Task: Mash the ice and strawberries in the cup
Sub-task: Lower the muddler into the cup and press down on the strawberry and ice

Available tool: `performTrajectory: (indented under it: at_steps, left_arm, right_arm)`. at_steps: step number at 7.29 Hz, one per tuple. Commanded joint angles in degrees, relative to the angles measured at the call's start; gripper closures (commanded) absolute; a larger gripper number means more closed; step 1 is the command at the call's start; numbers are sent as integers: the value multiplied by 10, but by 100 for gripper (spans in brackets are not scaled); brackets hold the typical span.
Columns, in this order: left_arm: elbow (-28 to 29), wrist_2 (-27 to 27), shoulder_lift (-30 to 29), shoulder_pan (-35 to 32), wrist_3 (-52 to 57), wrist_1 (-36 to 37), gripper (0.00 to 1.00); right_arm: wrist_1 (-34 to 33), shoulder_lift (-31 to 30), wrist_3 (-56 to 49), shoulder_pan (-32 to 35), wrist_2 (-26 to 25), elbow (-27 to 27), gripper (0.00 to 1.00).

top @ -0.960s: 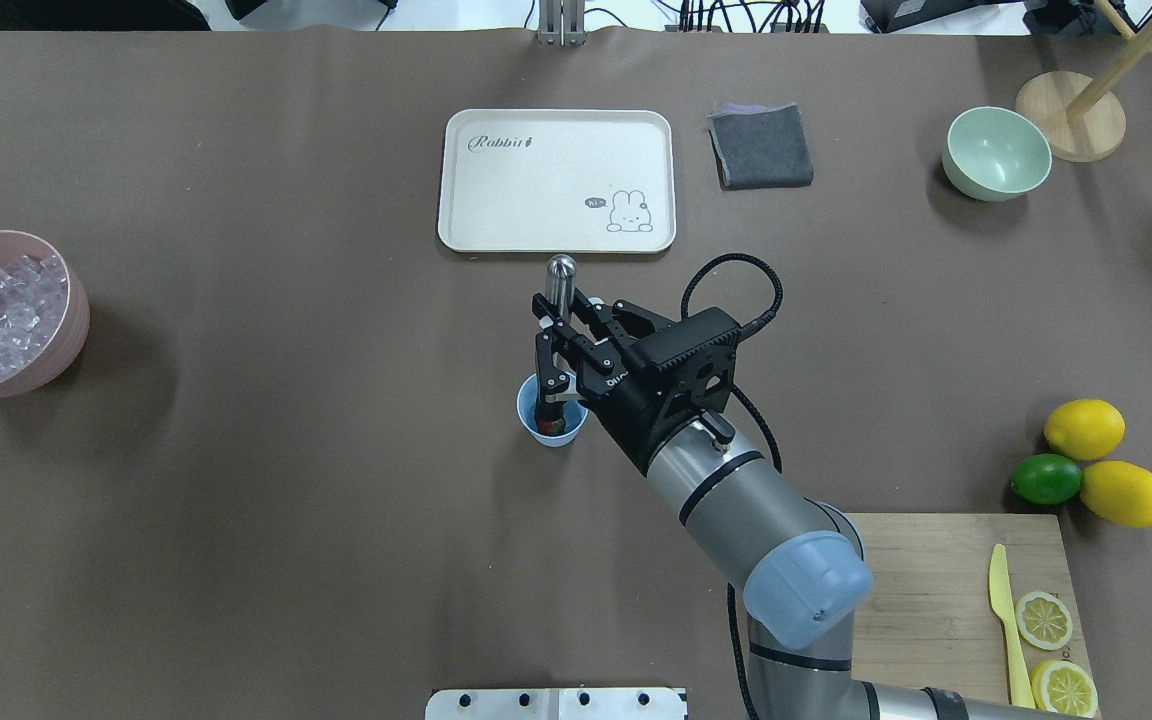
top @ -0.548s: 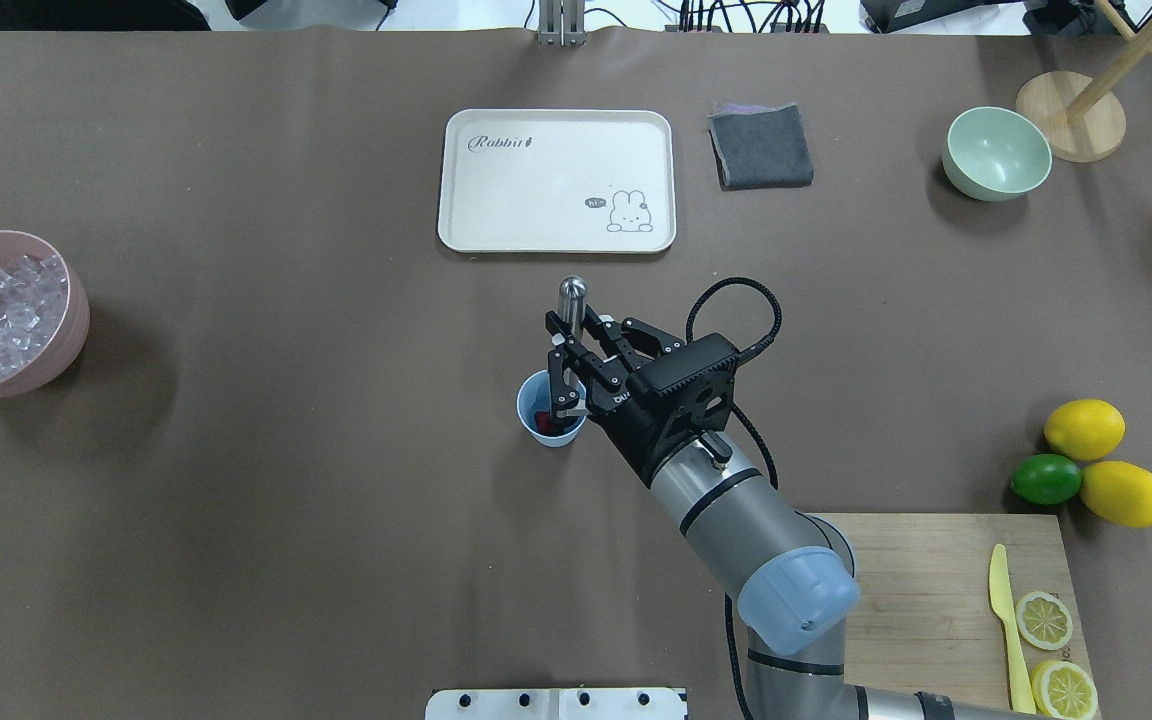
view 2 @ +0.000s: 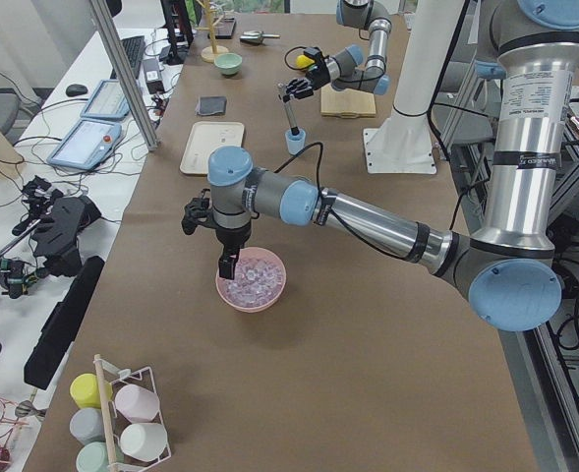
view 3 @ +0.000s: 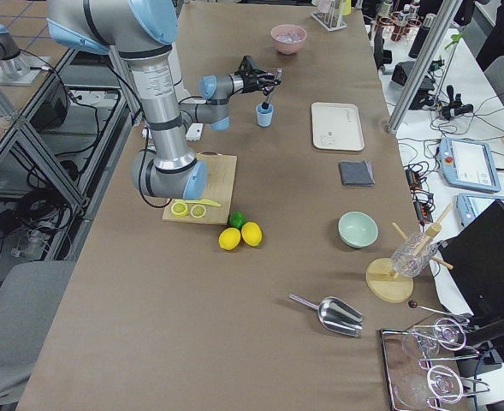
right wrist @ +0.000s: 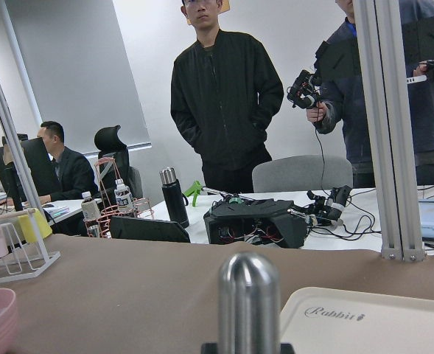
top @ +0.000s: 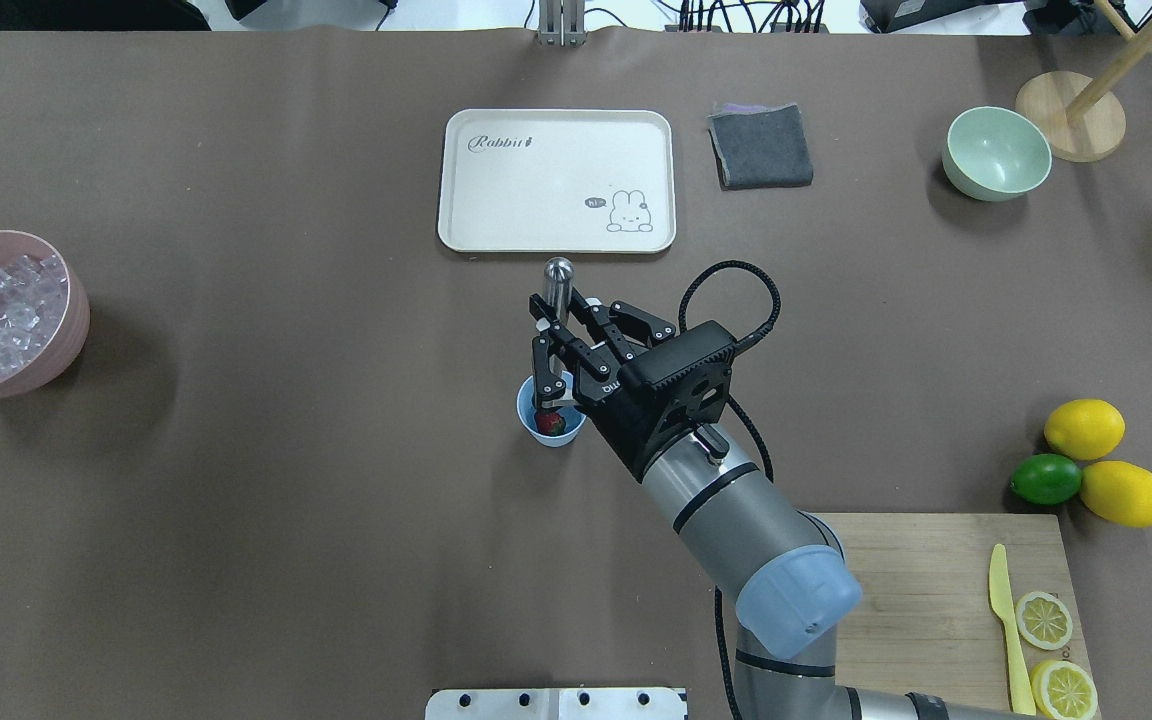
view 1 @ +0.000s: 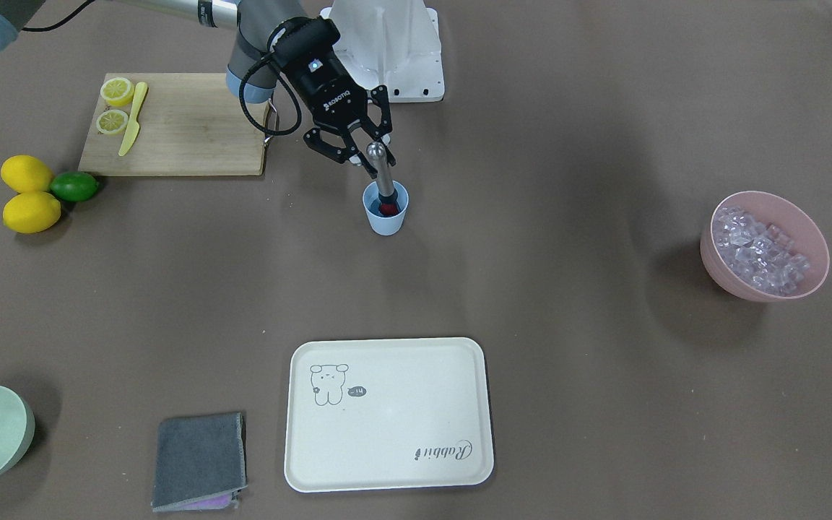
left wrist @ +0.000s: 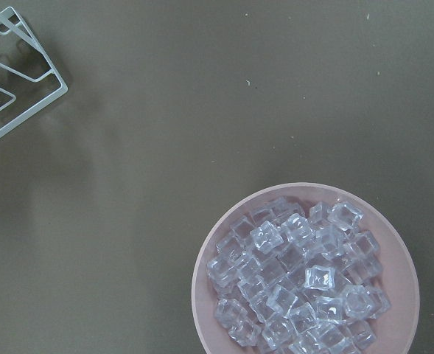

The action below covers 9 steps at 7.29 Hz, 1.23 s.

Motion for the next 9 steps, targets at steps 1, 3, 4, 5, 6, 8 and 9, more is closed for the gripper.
performTrajectory:
  at_steps: [1, 3, 4, 5, 6, 8, 9]
  left_arm:
    - [2, 0, -1, 0, 0, 0, 3]
    - [4, 1, -3, 0, 0, 0, 3]
    - [4, 1, -3, 0, 0, 0, 3]
    - [4, 1, -3, 0, 0, 0, 3]
    - [4, 1, -3, 0, 0, 0, 3]
    - [2, 1, -3, 0, 0, 0, 3]
    - [2, 1, -2, 0, 0, 0, 3]
  right_arm:
    - [-16, -3, -12, 1, 7, 13, 100]
    - [-10, -2, -6, 1, 6, -22, 100]
    - [-9, -1, -5, 1, 7, -32, 100]
    - [-10, 0, -3, 1, 8, -36, 100]
    - [-10, -1, 0, 1, 11, -43, 100]
    - [-9, -1, 3, -1, 17, -46, 100]
    - [-10, 0, 4, 0, 21, -42, 100]
